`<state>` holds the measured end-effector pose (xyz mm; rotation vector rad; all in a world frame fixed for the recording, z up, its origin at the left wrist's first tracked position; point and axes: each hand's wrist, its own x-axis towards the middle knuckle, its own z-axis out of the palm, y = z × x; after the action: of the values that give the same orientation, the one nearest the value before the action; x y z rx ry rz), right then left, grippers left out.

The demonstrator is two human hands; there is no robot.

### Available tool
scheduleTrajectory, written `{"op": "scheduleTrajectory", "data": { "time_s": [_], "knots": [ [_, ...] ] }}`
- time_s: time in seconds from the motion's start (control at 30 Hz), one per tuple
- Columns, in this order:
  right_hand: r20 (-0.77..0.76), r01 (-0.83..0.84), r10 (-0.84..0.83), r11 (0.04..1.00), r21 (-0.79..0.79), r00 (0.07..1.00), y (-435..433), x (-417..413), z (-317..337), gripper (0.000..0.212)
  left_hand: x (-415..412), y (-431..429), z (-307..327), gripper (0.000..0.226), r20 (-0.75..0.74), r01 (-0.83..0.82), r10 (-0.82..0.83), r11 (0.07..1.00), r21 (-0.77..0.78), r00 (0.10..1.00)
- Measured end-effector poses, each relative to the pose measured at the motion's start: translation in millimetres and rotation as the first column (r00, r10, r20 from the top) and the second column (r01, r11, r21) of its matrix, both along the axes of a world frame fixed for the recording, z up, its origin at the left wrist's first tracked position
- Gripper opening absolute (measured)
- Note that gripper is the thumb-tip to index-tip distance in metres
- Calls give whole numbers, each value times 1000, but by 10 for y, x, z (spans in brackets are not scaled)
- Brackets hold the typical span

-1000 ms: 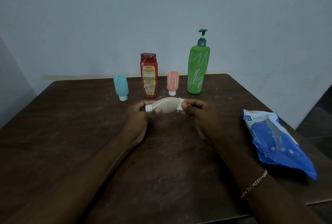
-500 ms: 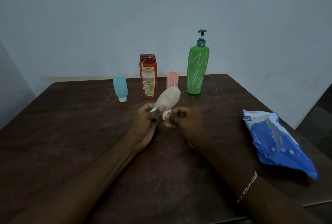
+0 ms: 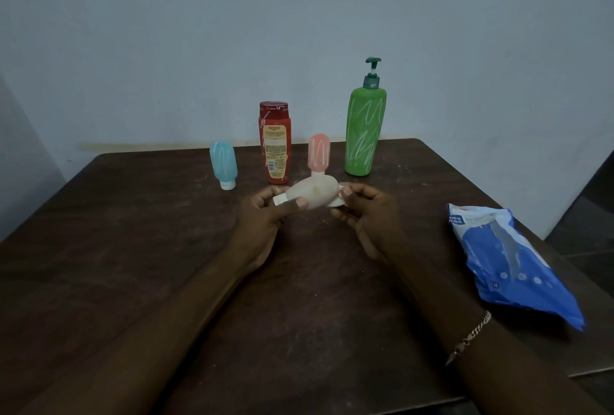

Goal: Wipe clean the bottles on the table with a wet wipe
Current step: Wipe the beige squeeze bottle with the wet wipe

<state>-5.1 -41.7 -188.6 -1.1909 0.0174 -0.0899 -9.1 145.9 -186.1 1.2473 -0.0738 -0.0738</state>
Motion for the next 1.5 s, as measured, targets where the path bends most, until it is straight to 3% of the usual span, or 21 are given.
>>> {"op": "scheduleTrajectory", "data": {
  "time_s": [0.2,0.37,0.5,0.7,0.93,1.0,1.13,1.23,1.3,1.4,1.5],
  "knots": [
    [63,42,-39,998,-38,997,-30,44,-35,12,63,53,-61,40,15,-30,28,990,140,999],
    [117,56,-29,971,-231,993,-27,25,-28,16,97,76,-88,35,37,-69,63,969,235,997],
    [125,15,22,957,-288,992,20,5,-52,17,84,99,-65,33,48,-82,76,984,160,996],
    [8,-175,183,952,-251,983,165,-82,-106,23,15,38,-33,45,16,-32,33,999,-29,999],
    [146,56,-8,944,-326,989,52,-49,-11,13,25,86,-31,38,44,-58,50,977,205,998],
    [200,91,-20,932,-351,980,35,-80,25,14,24,83,-23,43,47,-50,35,929,366,998],
    [352,207,-28,853,-480,936,54,-167,71,20,31,82,-28,29,87,-76,20,699,711,996],
    [546,348,37,734,-583,837,72,-161,46,23,22,77,2,32,89,-63,-15,592,803,996],
    [608,392,118,666,-635,785,101,-134,11,28,16,58,39,47,88,-49,-51,520,853,995],
    [619,442,215,530,-723,755,130,-126,4,30,-4,8,74,56,128,-93,-64,389,917,990],
    [597,501,324,335,-798,734,131,-112,20,26,-34,-24,75,56,162,-118,-103,341,932,981]
  ]
}}
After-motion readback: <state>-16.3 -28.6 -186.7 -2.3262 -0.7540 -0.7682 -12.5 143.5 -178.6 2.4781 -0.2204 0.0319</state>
